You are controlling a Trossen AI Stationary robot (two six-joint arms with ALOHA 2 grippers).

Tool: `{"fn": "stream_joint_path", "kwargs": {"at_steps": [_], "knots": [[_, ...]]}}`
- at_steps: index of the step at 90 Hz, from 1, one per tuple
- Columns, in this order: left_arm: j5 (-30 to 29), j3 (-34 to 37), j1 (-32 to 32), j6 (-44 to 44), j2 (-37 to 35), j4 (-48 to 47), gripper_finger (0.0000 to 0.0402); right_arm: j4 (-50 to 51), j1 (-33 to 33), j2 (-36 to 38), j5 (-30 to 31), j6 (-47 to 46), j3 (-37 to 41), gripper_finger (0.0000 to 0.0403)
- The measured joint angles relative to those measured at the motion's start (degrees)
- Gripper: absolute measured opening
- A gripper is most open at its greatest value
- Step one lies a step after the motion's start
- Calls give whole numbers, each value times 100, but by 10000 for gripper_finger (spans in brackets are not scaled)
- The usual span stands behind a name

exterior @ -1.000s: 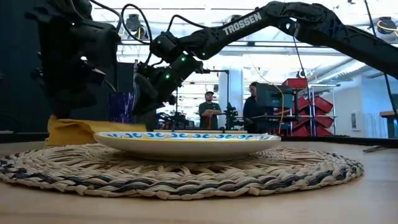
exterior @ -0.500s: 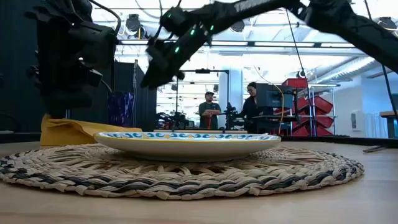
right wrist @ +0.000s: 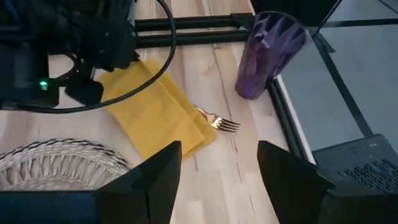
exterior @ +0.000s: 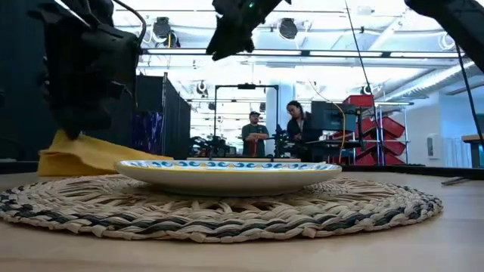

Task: Set table place
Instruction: Fold the yellow table napkin

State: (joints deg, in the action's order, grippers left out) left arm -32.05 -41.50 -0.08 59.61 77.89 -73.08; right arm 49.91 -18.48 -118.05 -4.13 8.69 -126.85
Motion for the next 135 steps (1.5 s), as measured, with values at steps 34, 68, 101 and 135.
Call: {"fn": "stream_joint_path", "kwargs": {"at_steps": [34, 68, 101, 135], "knots": [[4, -61, 0, -342, -1, -45, 0, 370, 17, 52, 9, -2, 0, 196], [16, -59, 9, -1656, 0, 871, 66, 416, 92, 45, -19, -4, 0, 196], [-550, -57, 15, -1209, 0, 478, 122, 743, 249, 41, -17, -4, 0, 196], [958, -57, -42, -2626, 32, 1477, 122, 918, 184, 41, -2, 3, 2, 196]]}}
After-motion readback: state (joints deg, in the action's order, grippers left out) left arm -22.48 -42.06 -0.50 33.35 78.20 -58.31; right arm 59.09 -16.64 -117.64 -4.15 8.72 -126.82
